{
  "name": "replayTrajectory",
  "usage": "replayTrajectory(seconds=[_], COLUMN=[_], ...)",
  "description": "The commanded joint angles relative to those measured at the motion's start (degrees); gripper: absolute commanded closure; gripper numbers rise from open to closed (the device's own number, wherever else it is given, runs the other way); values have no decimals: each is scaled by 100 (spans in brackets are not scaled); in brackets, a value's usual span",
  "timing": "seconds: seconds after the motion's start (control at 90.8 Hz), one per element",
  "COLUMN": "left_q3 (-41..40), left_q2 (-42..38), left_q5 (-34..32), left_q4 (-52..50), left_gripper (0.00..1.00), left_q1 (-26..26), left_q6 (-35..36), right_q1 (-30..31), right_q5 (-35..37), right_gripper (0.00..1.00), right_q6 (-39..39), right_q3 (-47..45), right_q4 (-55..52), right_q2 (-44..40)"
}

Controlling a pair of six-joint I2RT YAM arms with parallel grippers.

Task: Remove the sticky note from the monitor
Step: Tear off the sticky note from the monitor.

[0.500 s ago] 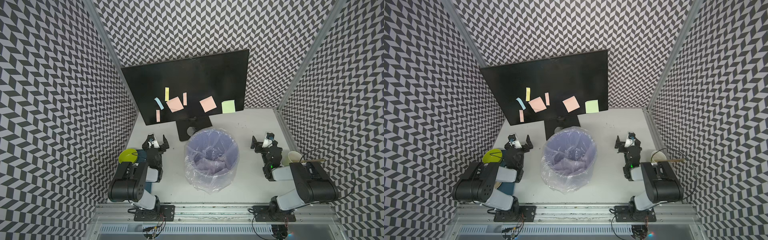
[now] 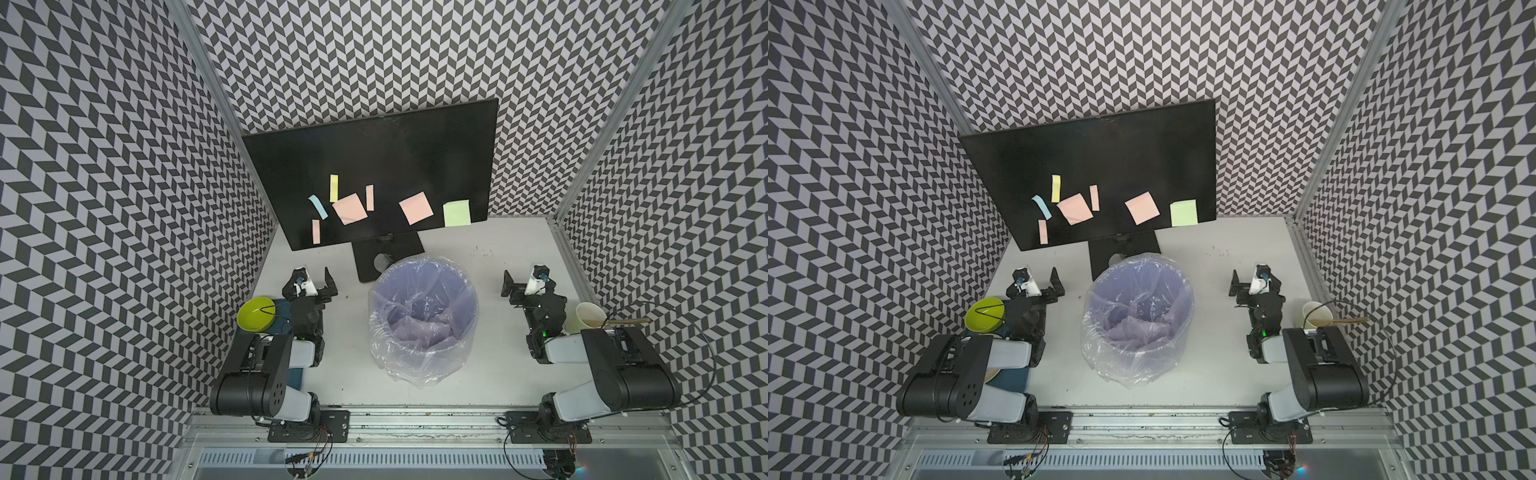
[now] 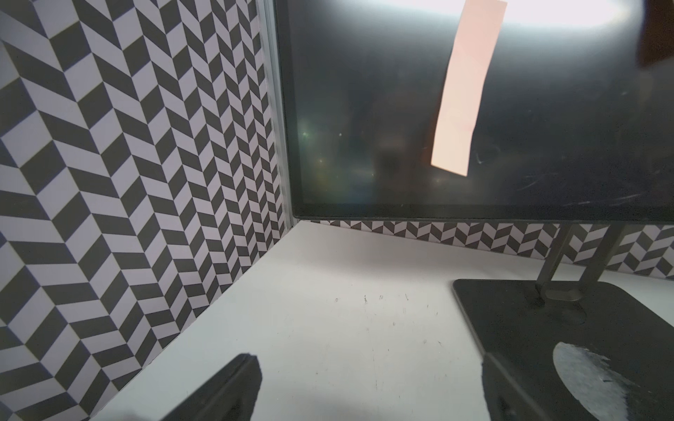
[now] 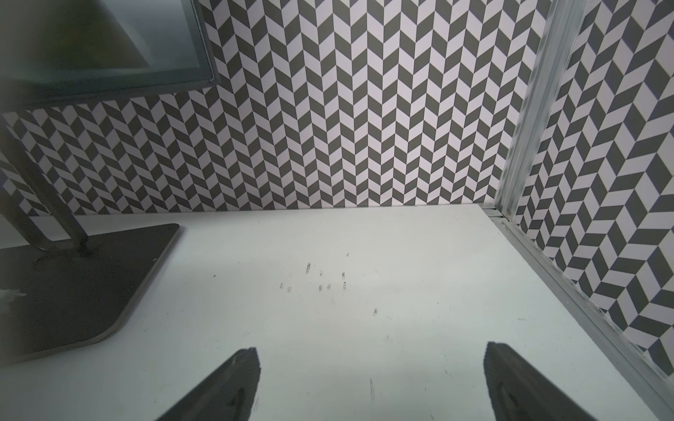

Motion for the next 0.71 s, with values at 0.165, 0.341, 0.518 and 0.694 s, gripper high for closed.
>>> replayTrajectory(seconds=[0.165, 0.341, 0.518, 0.694], left_q3=[-105, 747, 1796, 3002], left_q2=[-813, -2144, -2738, -2739], left_q5=[-361, -828, -561, 184], left_q4=[-727, -3320, -4704, -5968], left_gripper=[0, 0, 0, 0], left_q1=[-132, -433, -591, -608], left_q6=[-112, -809, -1566, -1835], right_q1=[2, 9, 49, 262], right_q5=[-207, -1162, -2640, -3251], right_gripper=[1, 1, 1, 3], right_q6=[-37, 715, 2055, 3240], right_q3=[84, 772, 1998, 2897], right_q4=[-524, -1966, -3027, -3450], right_q2=[-811, -1613, -1726, -1276])
